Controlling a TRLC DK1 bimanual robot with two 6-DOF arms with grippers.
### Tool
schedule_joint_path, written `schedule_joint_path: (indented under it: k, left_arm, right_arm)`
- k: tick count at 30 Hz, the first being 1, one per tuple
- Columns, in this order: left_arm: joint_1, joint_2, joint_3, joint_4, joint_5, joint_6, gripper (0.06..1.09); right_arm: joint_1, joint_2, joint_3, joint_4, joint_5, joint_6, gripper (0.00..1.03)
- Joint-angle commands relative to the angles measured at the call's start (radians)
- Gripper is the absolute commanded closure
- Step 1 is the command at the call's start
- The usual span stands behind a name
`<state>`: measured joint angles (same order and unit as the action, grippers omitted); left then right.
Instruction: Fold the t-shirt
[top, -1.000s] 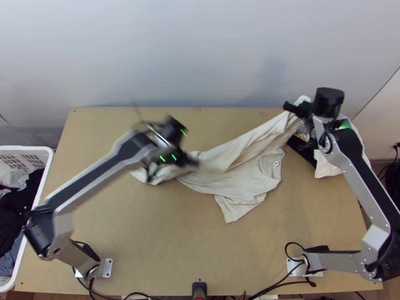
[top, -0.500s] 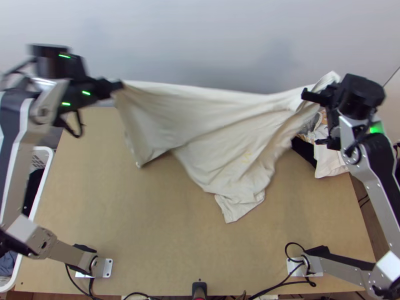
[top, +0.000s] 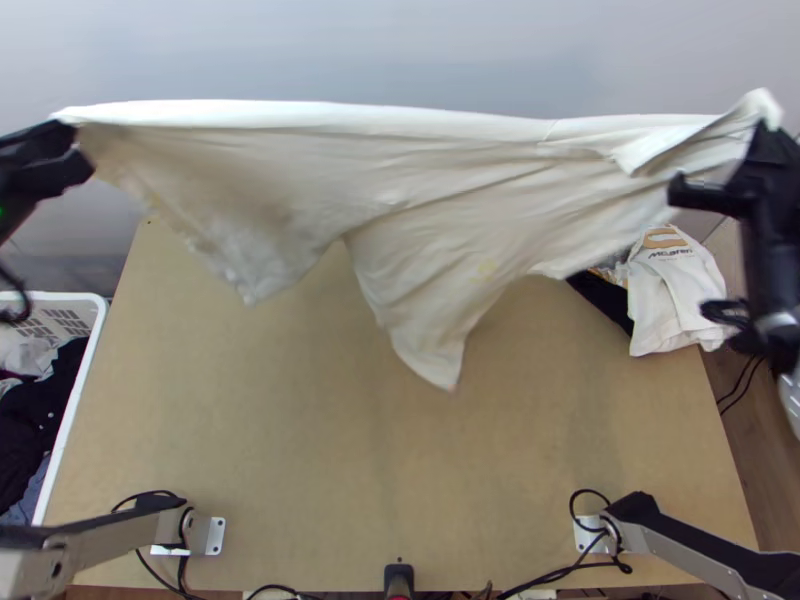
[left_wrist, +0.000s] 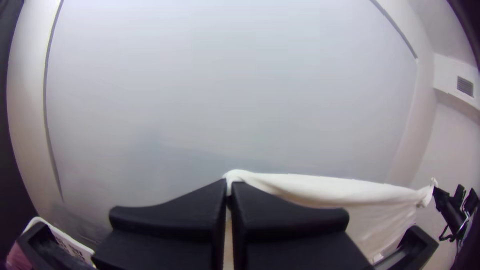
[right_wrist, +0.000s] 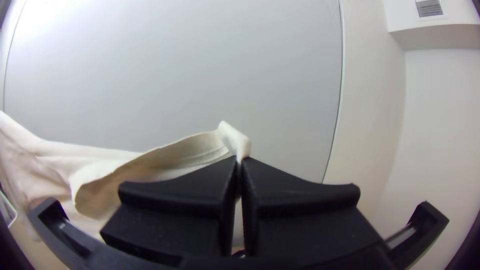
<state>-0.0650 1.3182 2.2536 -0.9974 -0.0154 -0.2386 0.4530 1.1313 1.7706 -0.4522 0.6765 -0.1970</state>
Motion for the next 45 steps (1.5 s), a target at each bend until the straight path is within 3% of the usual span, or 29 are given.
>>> schedule_joint_path:
  k: [1, 8, 13, 20, 30, 36, 41, 45]
  left_arm:
    - [0.007, -0.149, -0.002, -0.056, 0.012, 0.094, 1.05]
    - [0.005, -0.264, -0.002, -0.124, 0.012, 0.131, 1.05]
    - [0.014, -0.316, 0.003, -0.15, 0.012, 0.139, 1.05]
    - [0.013, -0.363, 0.0, -0.267, 0.017, 0.137, 1.05]
    - [0.016, -0.37, -0.042, -0.339, 0.022, 0.131, 1.05]
    - [0.162, -0.332, -0.065, -0.264, 0.003, 0.085, 1.05]
    - [0.323, -0.292, -0.048, -0.035, 0.0, 0.085, 1.05]
    - [0.35, -0.28, -0.02, 0.062, 0.0, 0.09, 1.05]
  right_arm:
    - [0.144, -0.102, 0.064, -0.048, 0.109, -0.153, 1.0]
    - [0.177, -0.199, 0.159, -0.141, 0.175, -0.294, 1.0]
    - [0.176, -0.252, 0.191, -0.212, 0.176, -0.332, 1.0]
    - [0.176, -0.275, 0.171, -0.402, 0.153, -0.17, 1.0]
    - [0.188, -0.272, 0.062, -0.421, 0.058, -0.061, 1.0]
    - [0.17, -0.268, 0.041, -0.312, 0.075, -0.036, 1.0]
    - [0.067, -0.268, 0.038, -0.1, 0.077, -0.171, 1.0]
    - [0.023, -0.269, 0.023, 0.046, 0.078, -0.263, 1.0]
